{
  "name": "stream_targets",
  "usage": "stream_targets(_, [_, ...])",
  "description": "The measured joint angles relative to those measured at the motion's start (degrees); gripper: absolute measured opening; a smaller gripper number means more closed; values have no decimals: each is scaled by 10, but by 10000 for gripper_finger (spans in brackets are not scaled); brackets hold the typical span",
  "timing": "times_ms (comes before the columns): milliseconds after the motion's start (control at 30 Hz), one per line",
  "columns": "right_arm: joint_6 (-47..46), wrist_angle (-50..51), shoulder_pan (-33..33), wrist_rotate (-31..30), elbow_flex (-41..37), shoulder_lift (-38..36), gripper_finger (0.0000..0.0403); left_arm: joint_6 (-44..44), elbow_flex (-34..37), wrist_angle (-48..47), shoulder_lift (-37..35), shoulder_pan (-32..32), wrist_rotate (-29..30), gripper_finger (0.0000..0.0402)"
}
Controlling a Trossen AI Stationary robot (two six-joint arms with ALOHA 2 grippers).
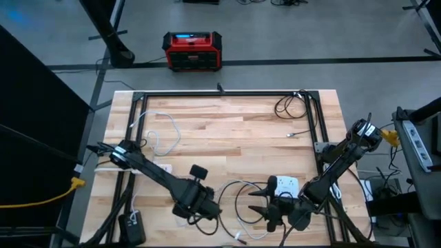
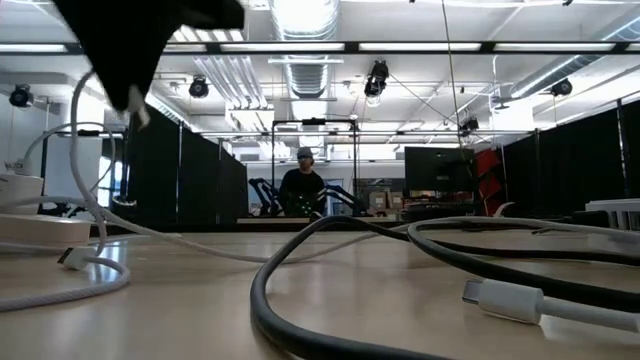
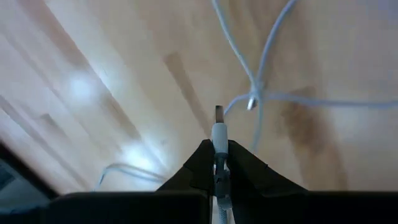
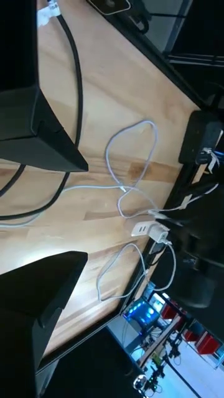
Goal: Insert USB
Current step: Insert the white charger cable into the left white outlet extension
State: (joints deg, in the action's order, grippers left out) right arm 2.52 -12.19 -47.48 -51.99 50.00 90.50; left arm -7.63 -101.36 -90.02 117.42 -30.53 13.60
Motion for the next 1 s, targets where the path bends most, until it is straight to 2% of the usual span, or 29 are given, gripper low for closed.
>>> stream_targets(67, [0,0,0,0,0,0,204,-26,27,0,-2,-1,-4,13])
stream_targets(133, [0,0,0,0,0,0,204,-111,48,0,-9,5,-34,13])
stream_targets(267, [0,0,2,1,0,0,206,-259,96,1,-39,43,-208,13])
stream_targets(367, [0,-1,4,1,0,0,204,-353,139,1,-84,66,-277,13])
stream_targets(533, [-11,-1,4,1,-1,0,201,-474,227,27,-185,120,-298,13])
stream_targets(733, [-4,0,4,2,-1,0,201,-613,351,220,-306,207,-308,13])
stream_targets(833, [-4,-1,4,2,-1,0,201,-648,400,266,-335,246,-316,13])
stream_targets(1000, [-4,0,4,7,-1,0,201,-668,452,257,-341,293,-339,13])
